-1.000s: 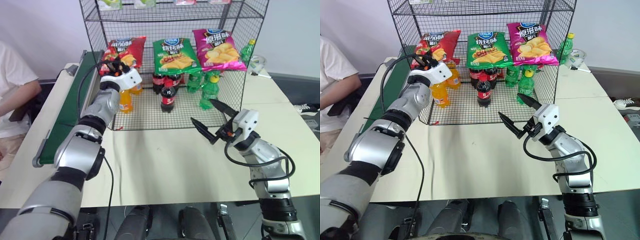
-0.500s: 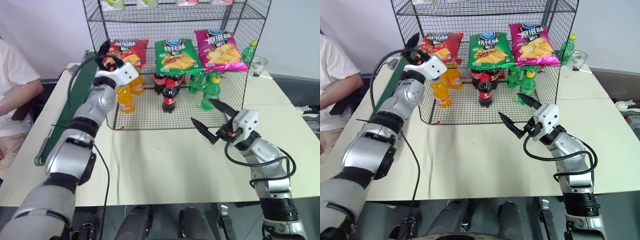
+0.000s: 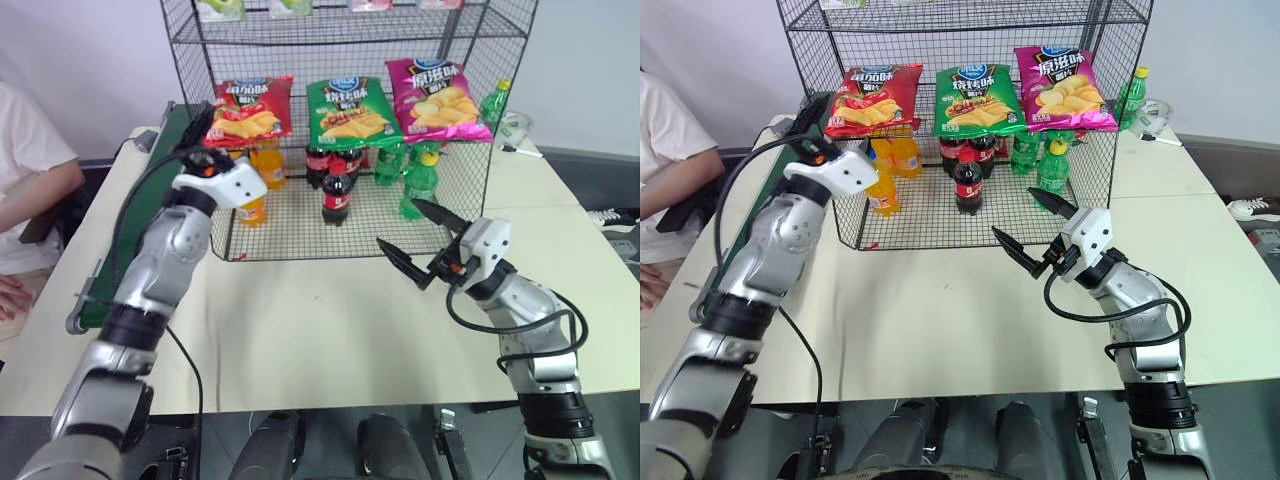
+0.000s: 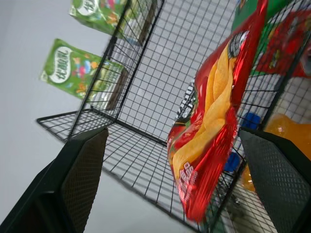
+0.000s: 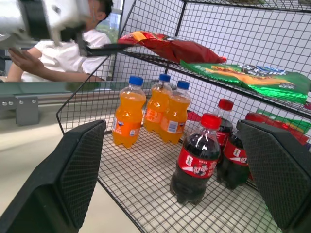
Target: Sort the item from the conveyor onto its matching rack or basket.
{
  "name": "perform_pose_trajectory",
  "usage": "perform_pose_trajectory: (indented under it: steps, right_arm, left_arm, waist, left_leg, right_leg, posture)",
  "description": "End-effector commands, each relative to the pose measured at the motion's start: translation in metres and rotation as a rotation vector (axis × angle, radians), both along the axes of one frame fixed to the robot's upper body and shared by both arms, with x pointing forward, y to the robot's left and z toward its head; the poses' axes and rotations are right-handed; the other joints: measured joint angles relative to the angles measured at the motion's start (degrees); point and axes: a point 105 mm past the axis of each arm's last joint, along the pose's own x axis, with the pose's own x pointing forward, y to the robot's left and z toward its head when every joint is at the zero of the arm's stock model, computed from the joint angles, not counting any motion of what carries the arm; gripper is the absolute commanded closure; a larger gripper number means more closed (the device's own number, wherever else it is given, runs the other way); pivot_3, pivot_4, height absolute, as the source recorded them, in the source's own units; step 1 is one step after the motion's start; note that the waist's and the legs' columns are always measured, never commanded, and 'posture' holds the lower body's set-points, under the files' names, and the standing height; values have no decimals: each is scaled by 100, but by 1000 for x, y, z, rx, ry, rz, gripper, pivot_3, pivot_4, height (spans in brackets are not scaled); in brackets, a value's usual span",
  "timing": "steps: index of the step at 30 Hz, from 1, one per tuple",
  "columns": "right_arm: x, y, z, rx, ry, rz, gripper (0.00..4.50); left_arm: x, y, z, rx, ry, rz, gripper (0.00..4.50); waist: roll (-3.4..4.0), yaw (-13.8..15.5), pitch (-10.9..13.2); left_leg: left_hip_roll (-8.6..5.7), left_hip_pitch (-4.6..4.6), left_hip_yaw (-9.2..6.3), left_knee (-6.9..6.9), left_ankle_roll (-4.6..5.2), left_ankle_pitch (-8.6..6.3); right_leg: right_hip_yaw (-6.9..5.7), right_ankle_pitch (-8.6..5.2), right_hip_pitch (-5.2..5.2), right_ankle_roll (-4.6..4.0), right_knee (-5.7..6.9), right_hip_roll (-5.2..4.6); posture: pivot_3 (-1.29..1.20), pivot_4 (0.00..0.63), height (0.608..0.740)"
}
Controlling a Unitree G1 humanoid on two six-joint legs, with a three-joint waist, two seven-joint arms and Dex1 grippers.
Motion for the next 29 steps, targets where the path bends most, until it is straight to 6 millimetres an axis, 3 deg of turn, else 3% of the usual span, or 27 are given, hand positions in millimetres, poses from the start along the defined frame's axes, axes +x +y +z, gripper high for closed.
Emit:
perform_pose_trajectory:
  steps: [1, 4, 9, 11, 22, 29]
  right_arm:
    - [-5, -14, 10, -17, -38, -15, 0]
    - [-5, -19, 8, -31, -31, -14, 0]
    - [-9, -27, 7, -75, -7, 24, 0]
    - [-12, -31, 7, -96, 6, 40, 0]
    - [-54, -78, 0, -212, 212, 96, 0]
    - [-58, -92, -4, -237, 224, 37, 0]
  left_arm:
    - [-36, -2, 3, -246, 150, -283, 22]
    - [-50, 10, -16, -415, 372, -414, 22]
    - [-64, 65, -15, -745, 520, -444, 22]
    - [-68, 76, -22, -815, 589, -432, 22]
    - [-105, 118, -71, -756, 779, -314, 22]
    - [-109, 133, -87, -726, 802, -277, 22]
  waist:
    - [1, -51, 0]
    - [1, -52, 0]
    - [3, -73, 1]
    - [3, -67, 1]
    - [3, -12, 1]
    - [3, 26, 2]
  left_leg:
    - [1, 0, 1, -1, 0, 0]
    - [3, 0, -4, 1, -2, 1]
    - [6, 12, -4, -2, 1, -1]
    - [6, 13, -3, -2, 2, -1]
    - [5, 19, 4, -4, 12, -9]
    - [5, 18, 13, -5, 15, -12]
  right_leg:
    - [2, 0, 0, 0, 0, -1]
    - [-1, 1, 4, -5, -2, -12]
    - [-1, 0, 12, -8, -2, -10]
    - [-1, 0, 14, -8, -6, -10]
    - [1, -11, 25, -28, -18, -28]
    - [0, -13, 23, -30, -20, -37]
  posture:
    - [0, 150, 740]
    - [0, 150, 740]
    - [0, 150, 740]
    - [0, 150, 740]
    - [0, 150, 740]
    - [0, 150, 740]
